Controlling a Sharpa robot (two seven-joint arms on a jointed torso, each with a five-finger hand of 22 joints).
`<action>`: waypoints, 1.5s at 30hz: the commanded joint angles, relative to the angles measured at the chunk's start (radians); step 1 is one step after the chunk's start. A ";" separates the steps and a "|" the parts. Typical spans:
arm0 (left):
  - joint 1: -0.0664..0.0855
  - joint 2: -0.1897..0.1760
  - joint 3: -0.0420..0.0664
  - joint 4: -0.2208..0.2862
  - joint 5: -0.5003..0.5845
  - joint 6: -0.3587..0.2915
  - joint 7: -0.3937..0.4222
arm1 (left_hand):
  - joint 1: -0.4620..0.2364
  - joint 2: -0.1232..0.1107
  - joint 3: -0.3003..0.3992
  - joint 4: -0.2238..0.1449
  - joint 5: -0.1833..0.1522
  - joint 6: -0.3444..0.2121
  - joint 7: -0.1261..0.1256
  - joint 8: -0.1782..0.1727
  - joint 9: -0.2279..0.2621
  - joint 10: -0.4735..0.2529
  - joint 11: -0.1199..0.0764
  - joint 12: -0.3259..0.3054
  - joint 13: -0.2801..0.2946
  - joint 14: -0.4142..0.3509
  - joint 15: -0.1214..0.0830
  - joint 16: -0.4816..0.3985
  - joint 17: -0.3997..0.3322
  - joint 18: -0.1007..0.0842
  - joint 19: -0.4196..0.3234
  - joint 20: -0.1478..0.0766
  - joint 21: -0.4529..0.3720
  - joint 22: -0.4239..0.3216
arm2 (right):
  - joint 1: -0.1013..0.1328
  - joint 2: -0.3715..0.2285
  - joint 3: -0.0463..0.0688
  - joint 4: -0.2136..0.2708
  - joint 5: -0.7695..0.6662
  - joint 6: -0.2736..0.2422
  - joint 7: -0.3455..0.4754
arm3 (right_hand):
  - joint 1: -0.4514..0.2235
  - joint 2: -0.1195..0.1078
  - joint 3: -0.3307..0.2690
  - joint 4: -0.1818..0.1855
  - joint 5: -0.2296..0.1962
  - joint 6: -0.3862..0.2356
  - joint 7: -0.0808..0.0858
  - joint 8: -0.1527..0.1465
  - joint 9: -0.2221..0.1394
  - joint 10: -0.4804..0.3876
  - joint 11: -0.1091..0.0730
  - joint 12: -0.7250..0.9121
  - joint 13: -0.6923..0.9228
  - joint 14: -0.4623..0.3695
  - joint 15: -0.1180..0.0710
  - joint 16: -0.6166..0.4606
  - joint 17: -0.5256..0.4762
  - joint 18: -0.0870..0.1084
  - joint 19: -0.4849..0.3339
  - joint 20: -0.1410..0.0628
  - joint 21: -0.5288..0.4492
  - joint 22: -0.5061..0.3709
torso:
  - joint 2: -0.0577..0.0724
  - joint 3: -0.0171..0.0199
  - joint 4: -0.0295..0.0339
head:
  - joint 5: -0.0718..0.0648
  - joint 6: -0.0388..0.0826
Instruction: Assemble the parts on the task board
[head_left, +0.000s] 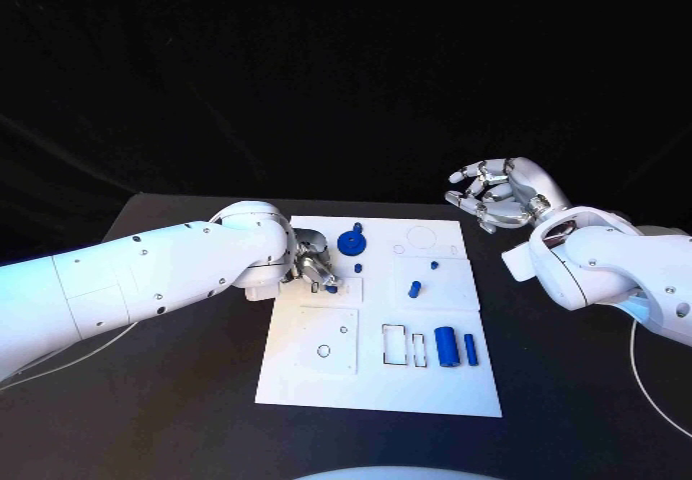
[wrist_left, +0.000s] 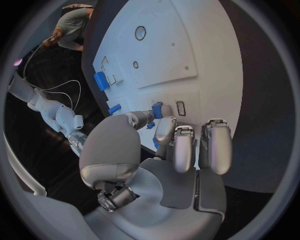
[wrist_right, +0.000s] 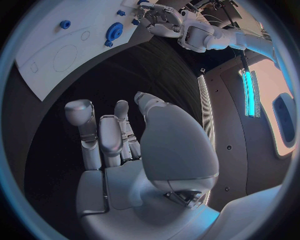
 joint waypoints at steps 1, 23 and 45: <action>-0.003 0.005 -0.002 -0.001 0.007 0.034 -0.006 | -0.014 0.000 0.187 -0.197 -0.001 0.024 -0.019 0.008 0.003 0.007 -0.001 0.004 0.002 0.106 -0.007 0.004 0.263 -0.009 0.001 -0.009 0.006 0.021 | 0.000 0.000 0.000 0.002 -0.003 0.013 0.007 | -0.010 -0.001 0.000 0.002 -0.003 -0.002 -0.005 0.003 0.001 -0.001 -0.004 -0.003 -0.001 -0.001 0.000 -0.005 0.001 0.014 0.007 -0.001 -0.004 -0.001 | 0.000 0.0001 -0.0014 | 0.000 0.000; -0.003 0.015 -0.003 -0.014 0.011 0.027 -0.006 | -0.055 -0.011 0.098 -0.163 -0.017 0.035 -0.029 0.007 0.011 0.009 -0.009 0.004 0.004 0.106 -0.015 0.004 0.263 -0.010 0.004 -0.017 0.006 0.025 | 0.000 -0.002 0.000 0.004 -0.003 0.012 0.008 | -0.012 -0.001 0.000 0.002 -0.005 -0.002 -0.005 0.005 0.001 -0.001 -0.005 -0.003 -0.004 -0.001 -0.001 -0.008 -0.001 0.014 0.008 -0.002 -0.010 -0.005 | 0.001 -0.0009 -0.0007 | -0.004 0.001; -0.003 0.011 -0.002 -0.018 0.011 0.003 -0.002 | -0.122 -0.035 -0.047 -0.057 -0.033 0.055 -0.034 0.001 0.017 0.013 -0.013 0.010 0.013 0.106 -0.018 0.004 0.263 -0.011 0.009 -0.021 0.007 0.032 | 0.000 -0.003 0.000 0.004 -0.003 0.013 0.009 | -0.018 -0.001 -0.002 0.003 -0.009 -0.004 -0.005 0.007 0.000 -0.001 -0.004 -0.002 -0.007 -0.001 -0.001 -0.010 -0.001 0.015 0.008 -0.002 -0.015 -0.008 | 0.001 -0.0005 -0.0012 | -0.007 0.001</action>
